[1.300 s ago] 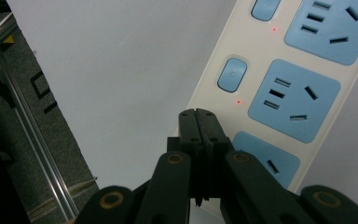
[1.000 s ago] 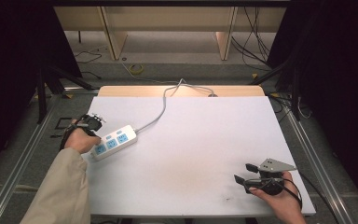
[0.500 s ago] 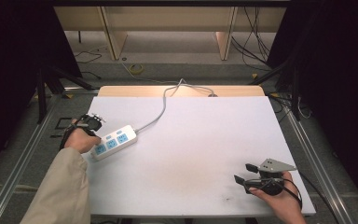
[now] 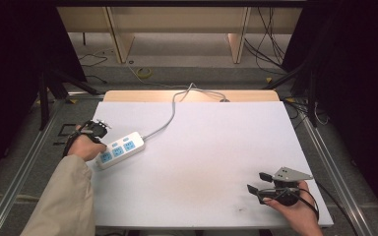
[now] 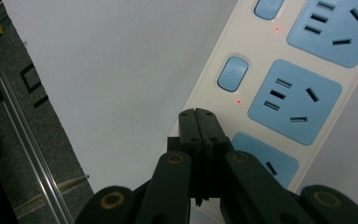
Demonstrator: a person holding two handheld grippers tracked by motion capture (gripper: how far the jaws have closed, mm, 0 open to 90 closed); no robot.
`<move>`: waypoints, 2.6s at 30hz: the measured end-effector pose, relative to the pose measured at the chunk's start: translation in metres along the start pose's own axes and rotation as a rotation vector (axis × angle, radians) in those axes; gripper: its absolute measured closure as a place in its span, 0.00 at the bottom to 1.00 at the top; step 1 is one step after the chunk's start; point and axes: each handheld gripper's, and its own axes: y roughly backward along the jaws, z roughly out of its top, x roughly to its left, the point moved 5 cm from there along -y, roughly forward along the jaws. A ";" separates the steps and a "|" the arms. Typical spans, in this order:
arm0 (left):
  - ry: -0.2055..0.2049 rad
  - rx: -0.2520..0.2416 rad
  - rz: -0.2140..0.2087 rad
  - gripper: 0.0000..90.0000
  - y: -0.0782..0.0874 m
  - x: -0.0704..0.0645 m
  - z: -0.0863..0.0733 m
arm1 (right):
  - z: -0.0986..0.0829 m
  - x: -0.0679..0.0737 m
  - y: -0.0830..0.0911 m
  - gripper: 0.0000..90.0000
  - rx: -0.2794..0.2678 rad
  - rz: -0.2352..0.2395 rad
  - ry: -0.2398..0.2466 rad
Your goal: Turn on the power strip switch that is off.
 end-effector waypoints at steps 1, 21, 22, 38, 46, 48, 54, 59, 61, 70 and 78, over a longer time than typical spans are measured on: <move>-0.001 0.000 0.000 1.00 0.000 0.000 0.000 | 0.000 0.000 0.000 0.36 0.000 0.000 0.000; -0.018 0.003 -0.011 1.00 0.000 0.002 -0.006 | 0.000 0.000 -0.001 0.36 0.001 0.000 0.000; -0.018 0.002 -0.013 1.00 0.000 0.002 -0.006 | 0.000 0.000 -0.001 0.36 0.002 0.000 0.000; -0.004 -0.064 -0.005 0.95 0.006 -0.001 0.000 | 0.000 -0.001 -0.001 0.36 0.000 -0.003 -0.002; -0.007 -0.090 0.001 0.91 0.010 -0.004 0.002 | 0.000 -0.001 -0.001 0.36 0.001 -0.001 -0.002; -0.011 -0.102 -0.001 0.90 0.012 -0.004 0.003 | 0.000 -0.001 -0.001 0.36 0.003 -0.001 -0.002; -0.021 -0.139 -0.017 0.87 0.018 -0.012 0.006 | 0.000 0.000 -0.001 0.36 0.004 -0.001 -0.001; -0.030 -0.168 -0.031 0.83 0.022 -0.020 0.011 | 0.000 0.000 -0.001 0.36 0.003 -0.001 0.000; -0.025 -0.180 -0.037 0.82 0.024 -0.024 0.012 | 0.000 0.000 -0.001 0.36 0.001 -0.001 -0.001; -0.035 -0.216 -0.059 0.76 0.030 -0.040 0.016 | 0.000 0.000 -0.001 0.36 0.001 -0.001 -0.001; -0.033 -0.252 -0.105 0.67 0.037 -0.054 0.020 | 0.000 0.000 -0.001 0.36 0.002 0.000 0.000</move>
